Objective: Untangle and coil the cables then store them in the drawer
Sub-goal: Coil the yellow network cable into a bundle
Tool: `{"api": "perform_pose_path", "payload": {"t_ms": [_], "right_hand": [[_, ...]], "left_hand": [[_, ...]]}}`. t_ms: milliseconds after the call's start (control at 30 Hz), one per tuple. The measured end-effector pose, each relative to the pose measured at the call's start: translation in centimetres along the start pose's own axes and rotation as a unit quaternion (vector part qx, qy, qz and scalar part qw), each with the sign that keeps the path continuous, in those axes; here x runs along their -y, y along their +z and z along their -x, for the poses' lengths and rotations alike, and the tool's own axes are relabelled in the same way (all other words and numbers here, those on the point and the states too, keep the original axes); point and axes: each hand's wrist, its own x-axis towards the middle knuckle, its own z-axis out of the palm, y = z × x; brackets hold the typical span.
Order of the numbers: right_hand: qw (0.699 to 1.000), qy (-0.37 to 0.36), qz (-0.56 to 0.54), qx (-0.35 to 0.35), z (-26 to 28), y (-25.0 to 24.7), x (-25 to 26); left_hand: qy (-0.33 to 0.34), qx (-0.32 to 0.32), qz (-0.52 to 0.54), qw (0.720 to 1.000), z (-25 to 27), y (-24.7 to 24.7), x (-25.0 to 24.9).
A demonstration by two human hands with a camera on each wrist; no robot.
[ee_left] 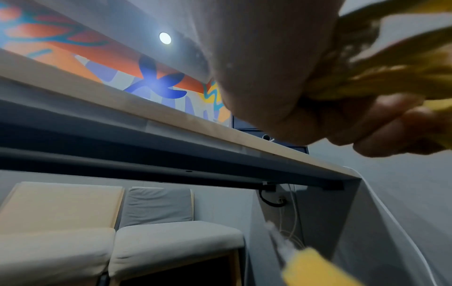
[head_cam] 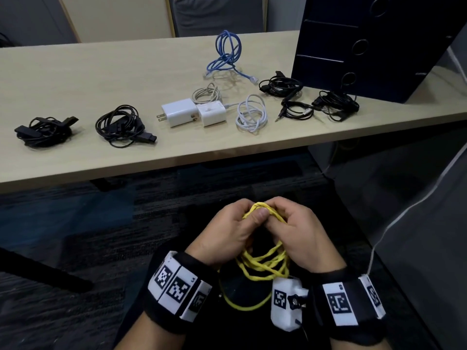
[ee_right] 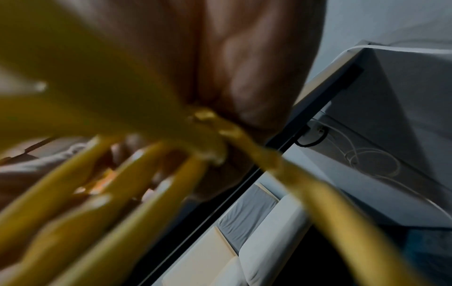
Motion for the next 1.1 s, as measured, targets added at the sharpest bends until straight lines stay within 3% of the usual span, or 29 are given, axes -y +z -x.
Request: {"api": "perform_pose_path", "payload": {"t_ms": [200,300,400,467,600,633,700,767,900,1100], "right_hand": [[0.986,0.07,-0.151,0.013,0.7,-1.3,-2.7],[0.997,0.068,-0.008,0.039,1.6,-1.5,-3.5],[0.979,0.112,0.172,0.012,1.5,-1.8,-5.0],[0.969,0.137,0.205,-0.005,1.3,-2.3,-5.0],[0.974,0.206,0.066,0.07,1.4,-1.4,-5.4],[0.973,0.218,0.006,0.071,1.5,-0.9,-5.6],[0.965,0.226,-0.136,-0.002,1.3,-0.5,-5.6],[0.948,0.206,-0.228,-0.084,1.0,-0.8,-5.2],[0.929,0.126,-0.32,-0.136,0.8,-1.6,-4.5],[0.907,0.084,-0.401,-0.099,0.9,-1.5,-4.9]], "left_hand": [[0.005,-0.127,0.063,0.99,-0.2,-0.5,0.9],[0.012,-0.164,0.117,0.979,-0.4,-1.6,0.1],[0.016,-0.154,0.162,0.975,-0.3,-1.8,-0.6],[0.021,-0.145,0.17,0.975,-0.2,-1.6,-0.5],[0.017,-0.131,0.183,0.974,-0.1,-1.3,-0.3],[0.016,-0.13,0.184,0.974,-0.2,-1.2,-0.2],[0.019,-0.13,0.177,0.975,-0.2,-1.2,-0.2],[0.014,-0.126,0.172,0.977,-0.2,-1.3,0.0],[-0.002,-0.113,0.172,0.979,0.0,-1.2,0.2],[-0.04,-0.084,0.199,0.976,-0.3,-0.5,0.0]]}}
